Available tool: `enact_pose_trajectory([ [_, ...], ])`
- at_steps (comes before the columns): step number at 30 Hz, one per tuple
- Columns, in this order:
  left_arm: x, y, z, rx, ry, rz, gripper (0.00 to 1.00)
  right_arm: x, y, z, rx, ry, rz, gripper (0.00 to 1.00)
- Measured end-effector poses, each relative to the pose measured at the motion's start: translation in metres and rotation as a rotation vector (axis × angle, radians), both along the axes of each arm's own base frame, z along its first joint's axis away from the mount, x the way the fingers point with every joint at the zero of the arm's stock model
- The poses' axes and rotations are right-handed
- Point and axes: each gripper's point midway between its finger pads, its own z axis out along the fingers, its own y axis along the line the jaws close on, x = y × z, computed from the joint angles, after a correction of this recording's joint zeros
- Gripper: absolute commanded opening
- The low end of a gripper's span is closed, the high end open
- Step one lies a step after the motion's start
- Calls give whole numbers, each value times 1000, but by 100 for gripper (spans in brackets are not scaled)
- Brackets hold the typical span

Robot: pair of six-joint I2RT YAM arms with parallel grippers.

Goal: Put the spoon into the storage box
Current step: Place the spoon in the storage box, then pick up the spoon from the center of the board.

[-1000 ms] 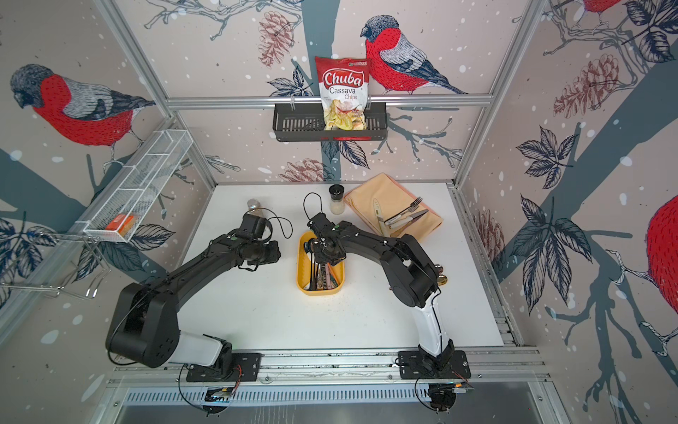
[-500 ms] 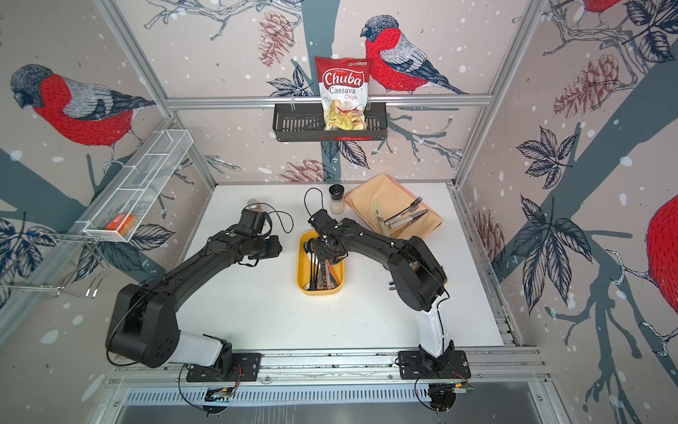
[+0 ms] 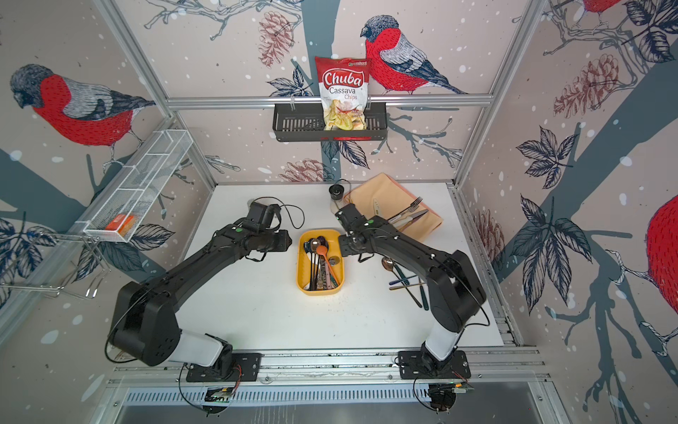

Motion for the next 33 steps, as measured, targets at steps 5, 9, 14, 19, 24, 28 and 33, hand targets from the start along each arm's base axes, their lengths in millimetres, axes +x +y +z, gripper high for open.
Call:
enact_pose_trajectory([
  [5,1,-6,-4,29,0,-19,35,-13,-64,-10,-29,34,-140,61],
  [9,1,-10,-6,32,4,-29,35,-19,-104,-19,-37,53,-238,61],
  [14,3,-10,-6,36,1,-33,35,-22,-132,-27,-34,75,-313,60],
  [19,2,-10,-7,36,2,-33,35,-12,-146,-33,-44,78,-332,56],
  [24,1,-9,-7,41,5,-32,35,-11,-149,-50,-69,119,-299,53],
  [28,0,-7,-9,49,8,-28,35,-14,-149,-62,-80,148,-274,50],
  [33,-2,-6,-10,55,18,-28,35,-14,-149,-73,-90,169,-255,46],
])
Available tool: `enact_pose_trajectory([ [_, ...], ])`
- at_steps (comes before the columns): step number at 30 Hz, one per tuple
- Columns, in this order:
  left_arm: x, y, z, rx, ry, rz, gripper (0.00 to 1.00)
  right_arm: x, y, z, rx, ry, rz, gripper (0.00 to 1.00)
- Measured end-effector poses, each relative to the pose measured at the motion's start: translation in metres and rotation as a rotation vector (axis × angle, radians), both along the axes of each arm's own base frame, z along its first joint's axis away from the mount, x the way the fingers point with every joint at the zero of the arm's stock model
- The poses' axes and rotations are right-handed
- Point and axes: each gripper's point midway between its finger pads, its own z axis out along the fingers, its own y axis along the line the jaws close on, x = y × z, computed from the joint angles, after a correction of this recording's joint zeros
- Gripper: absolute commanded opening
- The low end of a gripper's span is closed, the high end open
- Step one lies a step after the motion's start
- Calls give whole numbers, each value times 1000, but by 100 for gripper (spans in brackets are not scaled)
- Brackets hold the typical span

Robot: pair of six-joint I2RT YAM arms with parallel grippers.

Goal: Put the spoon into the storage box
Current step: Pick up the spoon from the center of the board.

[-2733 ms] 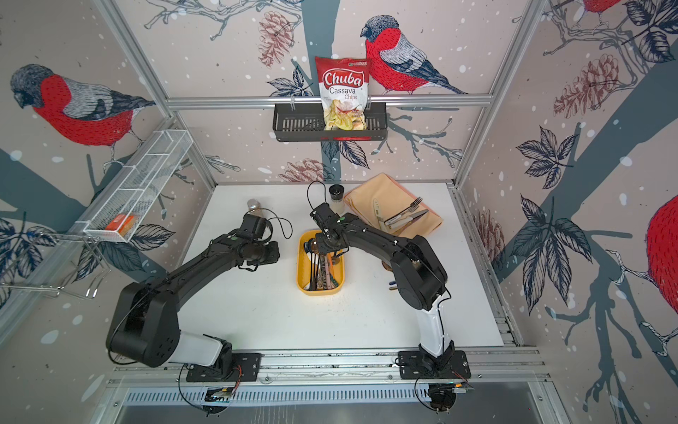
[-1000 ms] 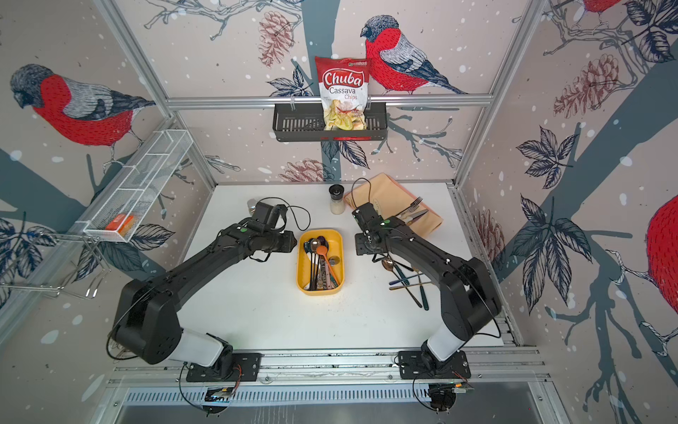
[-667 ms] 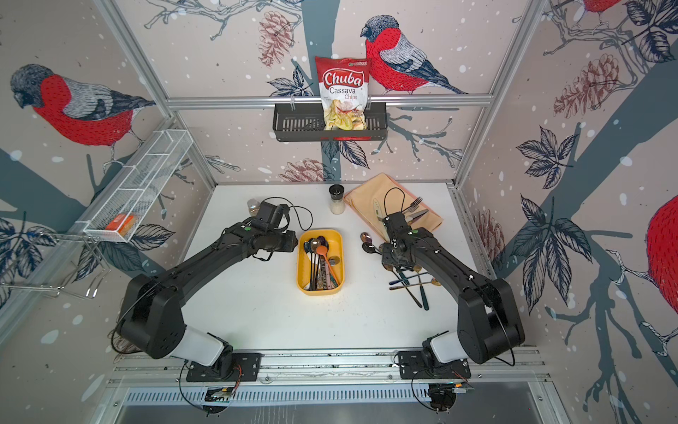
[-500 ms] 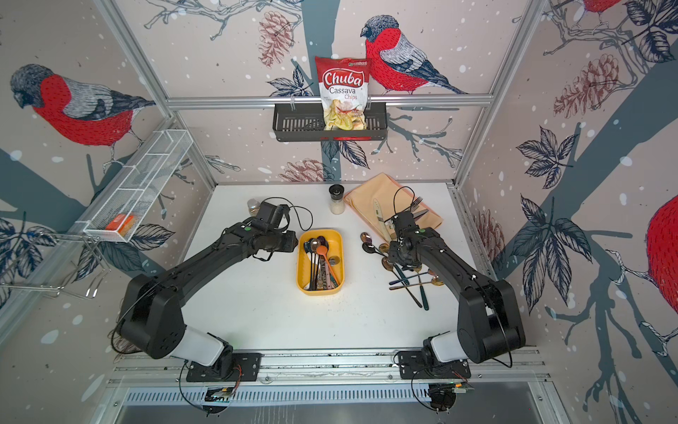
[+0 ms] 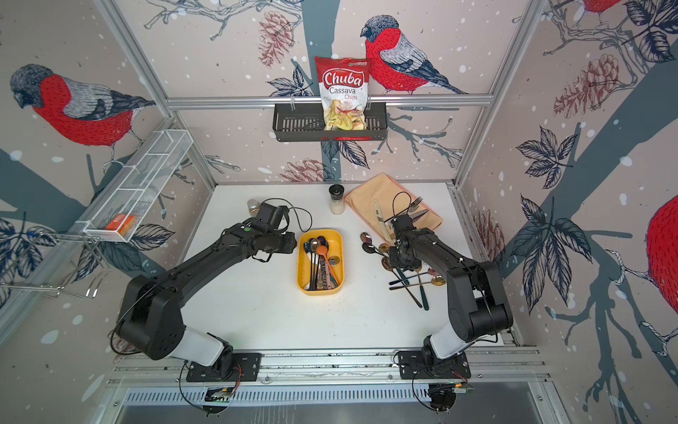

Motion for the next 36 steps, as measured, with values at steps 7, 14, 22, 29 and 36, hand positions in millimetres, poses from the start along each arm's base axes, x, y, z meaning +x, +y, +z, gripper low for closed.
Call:
enact_pose_trajectory([
  [7,0,2,-1,10,-1,7,35,0,0,-13,-13,29,22,39],
  [14,0,3,-1,13,0,8,35,-1,2,-23,-15,55,32,35],
  [22,1,3,-1,15,1,9,35,-4,9,-30,-9,72,76,28],
  [29,2,2,0,14,-1,10,35,-4,18,-32,-11,68,119,22],
  [36,2,2,0,15,0,10,35,-6,31,-31,-14,63,168,17],
])
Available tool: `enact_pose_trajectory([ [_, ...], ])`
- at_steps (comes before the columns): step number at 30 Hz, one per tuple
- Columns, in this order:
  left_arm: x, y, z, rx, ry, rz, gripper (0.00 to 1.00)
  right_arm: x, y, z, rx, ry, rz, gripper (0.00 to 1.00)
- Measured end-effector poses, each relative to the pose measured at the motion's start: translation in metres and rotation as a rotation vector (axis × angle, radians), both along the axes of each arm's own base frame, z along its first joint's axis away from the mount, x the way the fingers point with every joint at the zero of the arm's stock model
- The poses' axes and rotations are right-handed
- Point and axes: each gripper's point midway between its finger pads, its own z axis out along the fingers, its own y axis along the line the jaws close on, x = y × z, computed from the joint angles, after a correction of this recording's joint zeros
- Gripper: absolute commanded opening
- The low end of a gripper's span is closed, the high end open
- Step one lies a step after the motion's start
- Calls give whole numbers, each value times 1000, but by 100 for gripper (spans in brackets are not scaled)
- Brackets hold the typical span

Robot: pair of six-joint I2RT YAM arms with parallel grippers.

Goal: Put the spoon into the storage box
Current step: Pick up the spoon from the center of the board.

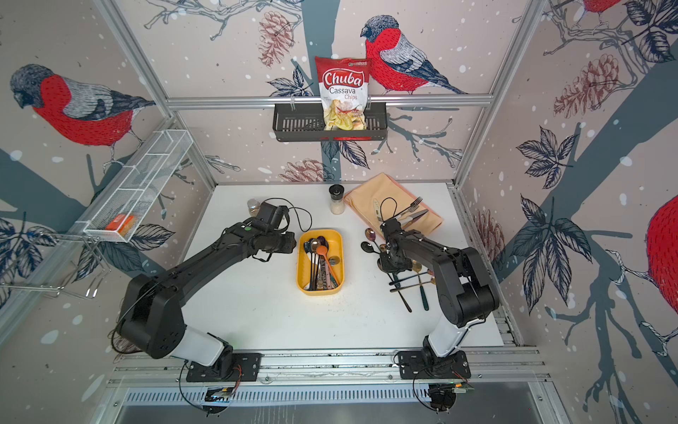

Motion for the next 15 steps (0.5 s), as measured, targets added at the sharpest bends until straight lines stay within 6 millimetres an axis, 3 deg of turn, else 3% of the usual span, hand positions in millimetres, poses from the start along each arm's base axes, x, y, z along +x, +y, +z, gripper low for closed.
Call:
enact_pose_trajectory([
  [7,1,-1,2,-1,-3,0,35,0,4,2,-14,-11,16,16],
  [15,0,1,0,1,1,2,35,5,5,23,-14,-54,15,15],
])
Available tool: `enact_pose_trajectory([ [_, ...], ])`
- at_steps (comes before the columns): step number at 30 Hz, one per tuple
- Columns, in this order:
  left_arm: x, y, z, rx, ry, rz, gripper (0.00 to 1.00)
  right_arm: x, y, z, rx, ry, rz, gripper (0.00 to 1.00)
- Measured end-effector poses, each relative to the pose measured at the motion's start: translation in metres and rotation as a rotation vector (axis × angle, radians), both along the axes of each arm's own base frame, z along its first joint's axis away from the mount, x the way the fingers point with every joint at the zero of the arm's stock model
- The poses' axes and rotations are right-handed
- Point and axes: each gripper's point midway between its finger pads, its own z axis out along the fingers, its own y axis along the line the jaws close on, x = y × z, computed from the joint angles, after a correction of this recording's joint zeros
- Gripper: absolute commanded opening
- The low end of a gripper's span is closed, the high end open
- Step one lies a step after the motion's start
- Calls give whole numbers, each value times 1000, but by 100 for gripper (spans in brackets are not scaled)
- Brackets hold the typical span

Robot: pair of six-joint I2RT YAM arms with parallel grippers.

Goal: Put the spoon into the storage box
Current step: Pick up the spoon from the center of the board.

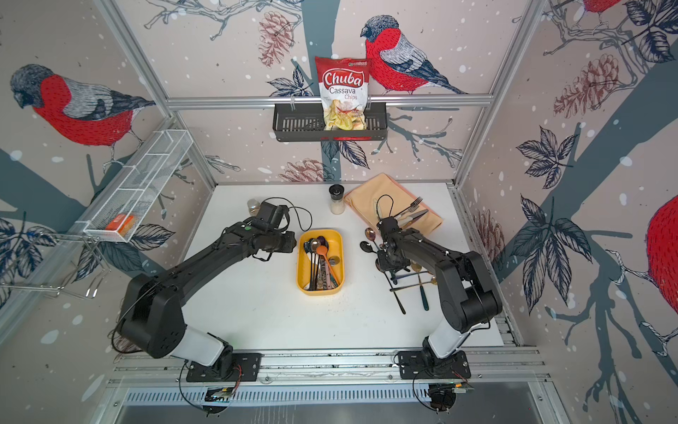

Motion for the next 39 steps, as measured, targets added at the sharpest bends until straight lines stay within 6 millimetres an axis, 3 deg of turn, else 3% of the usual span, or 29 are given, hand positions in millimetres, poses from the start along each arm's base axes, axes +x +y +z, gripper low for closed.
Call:
enact_pose_trajectory([
  [11,-8,18,-21,-19,49,43,35,11,14,32,0,-76,12,14],
  [24,-10,21,-22,-39,46,47,35,5,41,17,26,-53,40,12],
  [30,-12,24,-25,-41,50,58,35,14,56,28,57,-94,49,11],
  [39,-16,33,-37,-58,73,90,37,25,101,57,117,-159,104,11],
])
